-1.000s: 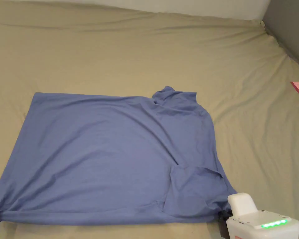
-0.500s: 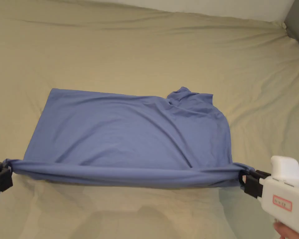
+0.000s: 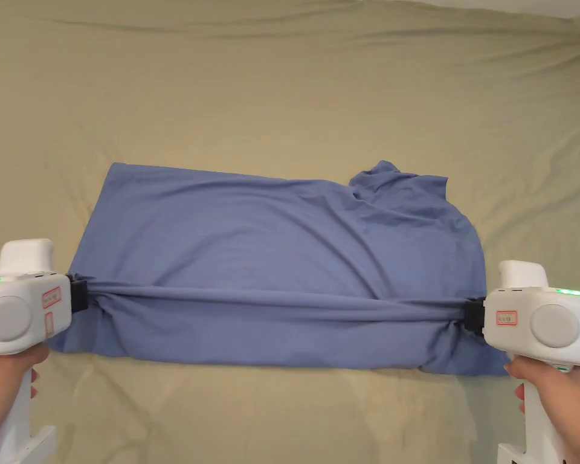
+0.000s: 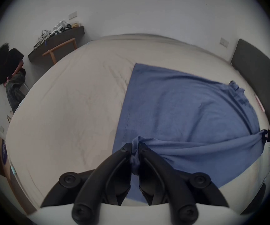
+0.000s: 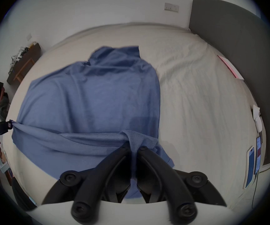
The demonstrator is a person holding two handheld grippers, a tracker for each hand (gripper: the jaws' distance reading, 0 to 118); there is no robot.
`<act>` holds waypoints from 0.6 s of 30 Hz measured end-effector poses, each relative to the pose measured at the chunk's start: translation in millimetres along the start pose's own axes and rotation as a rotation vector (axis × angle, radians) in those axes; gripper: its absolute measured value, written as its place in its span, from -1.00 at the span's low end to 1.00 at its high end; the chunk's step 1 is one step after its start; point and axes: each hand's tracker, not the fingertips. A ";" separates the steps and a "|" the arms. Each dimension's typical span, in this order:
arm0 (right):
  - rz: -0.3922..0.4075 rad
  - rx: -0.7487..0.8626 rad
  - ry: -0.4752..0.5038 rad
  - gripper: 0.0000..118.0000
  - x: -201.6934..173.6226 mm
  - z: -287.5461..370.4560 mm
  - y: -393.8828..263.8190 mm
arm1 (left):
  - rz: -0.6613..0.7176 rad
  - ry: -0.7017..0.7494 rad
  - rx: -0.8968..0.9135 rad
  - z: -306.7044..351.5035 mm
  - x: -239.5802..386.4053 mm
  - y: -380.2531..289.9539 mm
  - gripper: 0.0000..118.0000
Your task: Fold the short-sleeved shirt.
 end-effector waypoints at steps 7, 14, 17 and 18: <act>-0.020 0.000 -0.027 -0.84 -2.7 -24.5 -2.6 | -0.106 0.016 -0.021 -35.5 10.5 -2.3 -0.90; -0.035 0.167 -0.072 0.48 7.9 -7.3 15.9 | -0.015 0.061 0.079 -12.1 4.8 24.6 0.56; -0.117 0.295 0.004 0.49 14.2 30.7 24.4 | 0.054 -0.031 0.236 32.5 5.1 38.7 0.92; -0.111 0.343 0.011 0.49 12.3 47.8 26.9 | 0.062 -0.040 0.275 48.3 5.8 43.3 0.92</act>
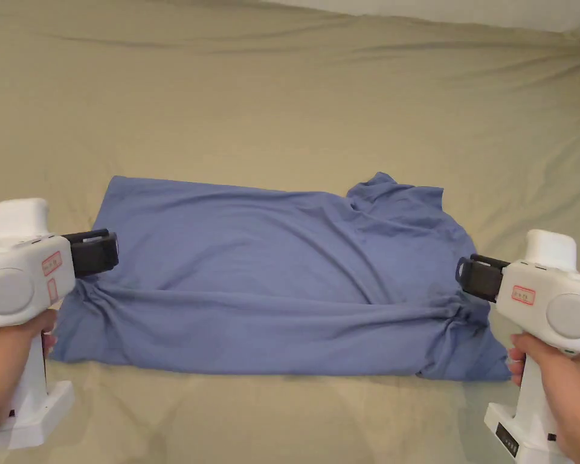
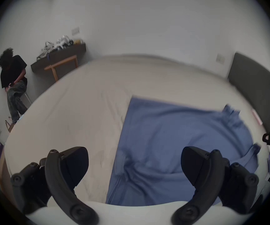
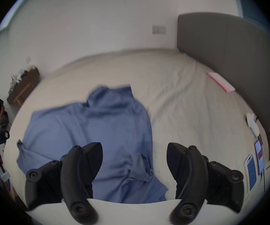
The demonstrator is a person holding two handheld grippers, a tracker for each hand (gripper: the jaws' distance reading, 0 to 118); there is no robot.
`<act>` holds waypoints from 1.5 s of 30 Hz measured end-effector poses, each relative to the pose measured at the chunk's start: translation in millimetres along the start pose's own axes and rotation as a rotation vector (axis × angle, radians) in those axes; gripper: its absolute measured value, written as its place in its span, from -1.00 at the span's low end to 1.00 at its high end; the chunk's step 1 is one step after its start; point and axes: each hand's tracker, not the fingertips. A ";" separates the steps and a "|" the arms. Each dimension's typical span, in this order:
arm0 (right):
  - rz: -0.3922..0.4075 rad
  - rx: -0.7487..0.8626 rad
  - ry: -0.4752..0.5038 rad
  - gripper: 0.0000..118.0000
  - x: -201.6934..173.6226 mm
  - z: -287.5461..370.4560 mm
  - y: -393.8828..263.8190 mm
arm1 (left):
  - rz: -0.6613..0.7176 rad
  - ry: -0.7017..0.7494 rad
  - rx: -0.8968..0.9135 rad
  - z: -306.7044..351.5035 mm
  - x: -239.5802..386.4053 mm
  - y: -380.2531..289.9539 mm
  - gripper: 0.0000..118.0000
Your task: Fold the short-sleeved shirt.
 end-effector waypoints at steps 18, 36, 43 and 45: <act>0.418 0.477 0.032 -0.98 -122.4 194.0 2.7 | -0.278 0.060 0.599 201.1 112.5 15.7 -1.00; 0.491 0.408 -0.005 -0.98 -134.4 167.6 -20.1 | -0.272 0.066 0.030 79.7 71.4 -52.5 -1.00; 0.466 0.348 -0.012 -0.98 -112.0 159.9 -23.0 | -0.137 0.085 -0.214 19.8 6.9 -85.8 0.96; 0.458 0.332 -0.019 -0.98 -104.9 156.9 -23.9 | -0.093 0.085 -0.245 8.1 -1.9 -86.8 0.93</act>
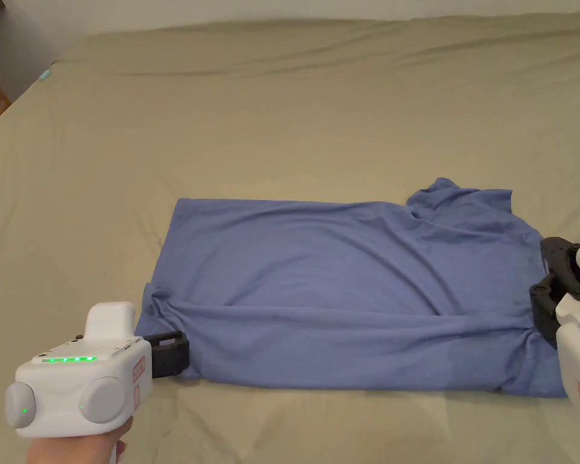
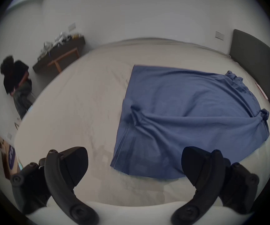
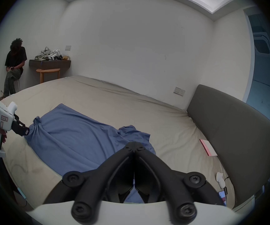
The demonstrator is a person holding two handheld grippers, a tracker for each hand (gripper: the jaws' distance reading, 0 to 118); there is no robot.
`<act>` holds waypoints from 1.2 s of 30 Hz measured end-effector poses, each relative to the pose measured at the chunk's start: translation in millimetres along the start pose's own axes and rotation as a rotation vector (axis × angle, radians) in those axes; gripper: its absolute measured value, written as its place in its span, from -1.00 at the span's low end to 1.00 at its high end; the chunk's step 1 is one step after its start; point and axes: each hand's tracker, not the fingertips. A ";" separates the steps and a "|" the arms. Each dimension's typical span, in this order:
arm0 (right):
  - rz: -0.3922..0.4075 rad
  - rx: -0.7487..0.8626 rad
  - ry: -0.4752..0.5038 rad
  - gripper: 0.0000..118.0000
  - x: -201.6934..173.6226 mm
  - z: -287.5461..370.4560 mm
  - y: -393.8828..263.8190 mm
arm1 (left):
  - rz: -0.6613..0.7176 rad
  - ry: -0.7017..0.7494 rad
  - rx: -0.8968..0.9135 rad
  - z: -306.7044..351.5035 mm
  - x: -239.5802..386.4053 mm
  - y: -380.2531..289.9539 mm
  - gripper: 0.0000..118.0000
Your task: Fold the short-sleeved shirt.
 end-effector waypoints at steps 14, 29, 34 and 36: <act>-0.072 -0.177 0.001 -0.97 35.9 -18.3 -36.1 | -0.052 -0.086 -0.083 -42.9 6.9 9.5 -0.41; -0.246 -0.723 0.036 0.79 77.4 -152.1 -157.3 | -0.176 -0.006 0.076 17.3 31.4 18.1 -0.81; -0.275 -0.730 0.112 0.07 60.4 -160.3 -157.3 | -0.215 0.018 0.072 19.4 39.5 14.0 -0.81; -0.367 -0.698 0.129 -0.75 61.7 -156.3 -150.4 | -0.215 0.019 0.065 18.3 36.9 14.7 -0.81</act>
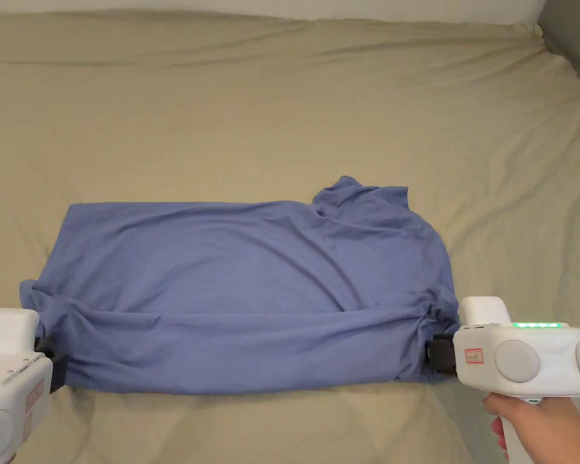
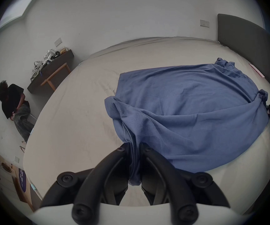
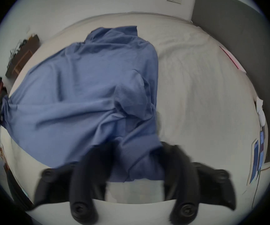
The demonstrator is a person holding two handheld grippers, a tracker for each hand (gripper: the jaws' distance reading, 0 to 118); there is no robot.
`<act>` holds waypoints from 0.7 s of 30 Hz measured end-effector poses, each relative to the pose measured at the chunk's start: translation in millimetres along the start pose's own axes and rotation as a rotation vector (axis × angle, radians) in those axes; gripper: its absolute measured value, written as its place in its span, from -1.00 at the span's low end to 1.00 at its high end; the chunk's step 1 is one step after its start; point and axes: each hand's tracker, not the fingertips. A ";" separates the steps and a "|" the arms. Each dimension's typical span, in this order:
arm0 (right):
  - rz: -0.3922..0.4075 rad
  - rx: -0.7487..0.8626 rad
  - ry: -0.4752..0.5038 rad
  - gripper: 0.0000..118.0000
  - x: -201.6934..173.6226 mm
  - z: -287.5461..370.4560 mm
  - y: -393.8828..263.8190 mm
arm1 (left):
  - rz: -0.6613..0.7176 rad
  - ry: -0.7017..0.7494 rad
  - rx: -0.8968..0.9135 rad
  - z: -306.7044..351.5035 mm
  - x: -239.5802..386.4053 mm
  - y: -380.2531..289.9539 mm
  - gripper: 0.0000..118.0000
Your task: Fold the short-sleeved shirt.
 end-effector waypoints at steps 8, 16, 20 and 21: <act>0.105 0.019 -0.015 -0.76 -7.8 46.0 2.1 | 0.005 -0.024 0.008 20.7 -13.4 12.6 -0.81; -0.009 -0.047 0.046 -0.75 7.0 123.9 -18.1 | -0.035 -0.063 -0.031 72.7 -29.3 4.6 -0.81; 0.010 -0.099 0.018 -0.76 13.3 118.3 -54.5 | -0.073 -0.087 -0.143 67.3 -30.6 -36.7 -0.81; 0.012 -0.127 0.017 -0.75 14.5 110.7 -62.3 | -0.083 -0.089 -0.174 60.9 -29.5 -47.1 -0.81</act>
